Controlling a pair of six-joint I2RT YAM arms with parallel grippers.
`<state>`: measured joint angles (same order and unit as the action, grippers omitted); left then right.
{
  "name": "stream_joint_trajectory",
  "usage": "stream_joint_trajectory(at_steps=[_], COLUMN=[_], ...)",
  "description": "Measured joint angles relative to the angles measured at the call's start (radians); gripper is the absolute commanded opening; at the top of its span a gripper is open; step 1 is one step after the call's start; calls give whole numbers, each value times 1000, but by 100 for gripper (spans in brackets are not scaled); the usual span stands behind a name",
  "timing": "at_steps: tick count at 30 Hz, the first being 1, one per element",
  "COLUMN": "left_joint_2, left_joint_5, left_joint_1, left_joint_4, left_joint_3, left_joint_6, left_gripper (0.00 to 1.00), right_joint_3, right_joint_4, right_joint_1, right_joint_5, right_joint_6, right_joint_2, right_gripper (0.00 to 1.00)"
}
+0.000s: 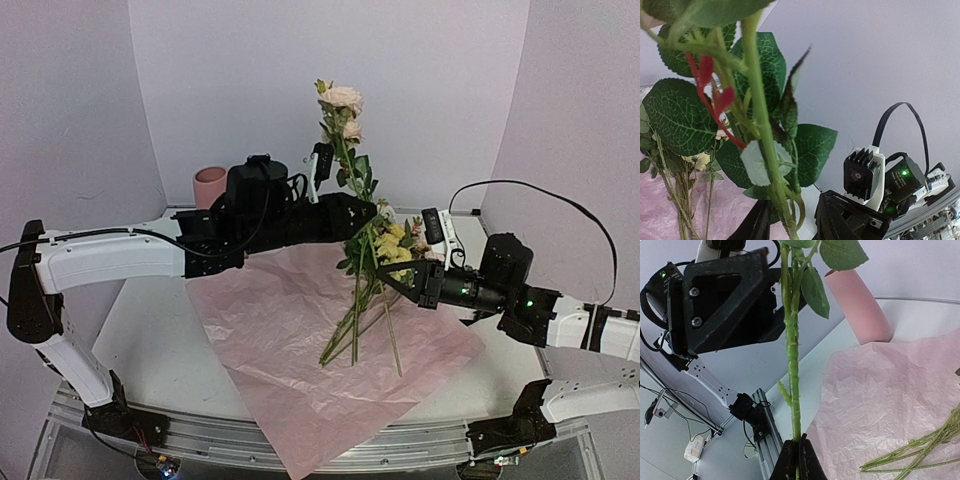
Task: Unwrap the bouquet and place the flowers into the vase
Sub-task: Insert the fake flower into the vase.
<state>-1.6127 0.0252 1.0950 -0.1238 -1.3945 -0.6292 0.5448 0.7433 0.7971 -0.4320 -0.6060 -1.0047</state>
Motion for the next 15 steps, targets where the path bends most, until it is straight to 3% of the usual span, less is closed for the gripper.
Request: stream_joint_trajectory(at_steps=[4, 8, 10, 13, 15], left_joint_2=[0, 0, 0, 13, 33], left_joint_5=[-17, -51, -78, -111, -135], left_joint_1=[0, 0, 0, 0, 0], left_joint_4=[0, 1, 1, 3, 6], left_joint_3=[0, 0, 1, 16, 37], left_joint_6=[1, -7, -1, 2, 5], left_gripper=[21, 0, 0, 0, 0], right_joint_3=[-2, -5, -7, -16, -18], right_joint_4=[4, 4, 2, -11, -20], right_joint_1=[0, 0, 0, 0, 0], right_joint_5=[-6, 0, 9, 30, 45], right_joint_6=[0, 3, 8, 10, 13], right_joint_2=[1, 4, 11, 29, 37], right_gripper=[10, 25, 37, 71, 84])
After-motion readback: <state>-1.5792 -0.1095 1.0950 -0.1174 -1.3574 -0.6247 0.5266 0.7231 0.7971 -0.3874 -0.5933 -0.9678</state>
